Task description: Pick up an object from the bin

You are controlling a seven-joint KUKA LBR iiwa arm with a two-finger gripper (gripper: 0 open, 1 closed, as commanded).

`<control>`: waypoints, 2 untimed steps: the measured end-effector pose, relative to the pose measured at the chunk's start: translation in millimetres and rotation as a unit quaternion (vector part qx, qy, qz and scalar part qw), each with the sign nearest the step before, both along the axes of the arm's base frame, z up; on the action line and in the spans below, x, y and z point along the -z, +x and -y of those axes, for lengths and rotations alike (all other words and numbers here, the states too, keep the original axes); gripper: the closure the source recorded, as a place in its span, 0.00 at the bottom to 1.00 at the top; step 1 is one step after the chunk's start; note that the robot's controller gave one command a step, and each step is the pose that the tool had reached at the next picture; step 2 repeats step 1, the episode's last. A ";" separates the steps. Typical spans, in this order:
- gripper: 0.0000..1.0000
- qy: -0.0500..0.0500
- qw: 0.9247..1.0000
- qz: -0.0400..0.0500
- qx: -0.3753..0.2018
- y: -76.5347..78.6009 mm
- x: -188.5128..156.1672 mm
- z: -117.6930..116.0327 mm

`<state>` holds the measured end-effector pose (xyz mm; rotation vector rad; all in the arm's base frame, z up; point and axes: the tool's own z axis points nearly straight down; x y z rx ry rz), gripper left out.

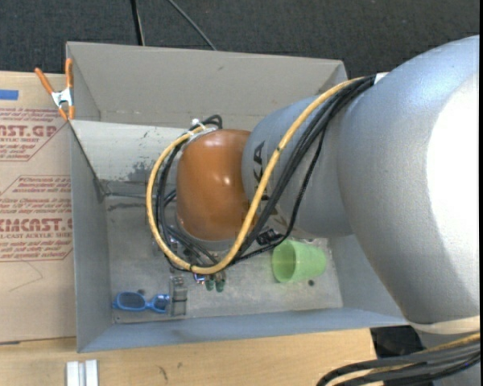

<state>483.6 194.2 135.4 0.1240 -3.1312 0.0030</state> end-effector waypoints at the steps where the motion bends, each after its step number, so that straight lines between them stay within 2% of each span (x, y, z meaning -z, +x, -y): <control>1: 0.00 0.002 1.000 0.007 -0.030 0.3 68.1 -29.5; 2: 0.00 0.002 1.000 0.007 -0.030 0.3 68.1 -29.5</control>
Offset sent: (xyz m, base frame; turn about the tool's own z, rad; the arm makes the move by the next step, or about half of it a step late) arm -0.0003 0.0281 -0.0654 -0.0594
